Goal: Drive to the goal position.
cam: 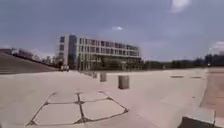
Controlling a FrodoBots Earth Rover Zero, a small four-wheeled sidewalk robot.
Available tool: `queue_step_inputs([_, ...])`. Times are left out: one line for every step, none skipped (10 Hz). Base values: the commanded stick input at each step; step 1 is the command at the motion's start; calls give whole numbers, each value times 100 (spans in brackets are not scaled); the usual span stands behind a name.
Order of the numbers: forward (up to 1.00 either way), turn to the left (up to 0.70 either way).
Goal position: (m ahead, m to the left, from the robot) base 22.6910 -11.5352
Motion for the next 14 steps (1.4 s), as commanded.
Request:
queue_step_inputs([70,-35])
queue_step_inputs([70,-35])
queue_step_inputs([70,-35])
queue_step_inputs([70,-35])
queue_step_inputs([70,-10])
queue_step_inputs([49,0])
queue_step_inputs([15,0])
queue_step_inputs([0,0])
queue_step_inputs([0,0])
queue_step_inputs([0,0])
queue_step_inputs([0,0])
queue_step_inputs([0,0])
queue_step_inputs([0,0])
queue_step_inputs([0,0])
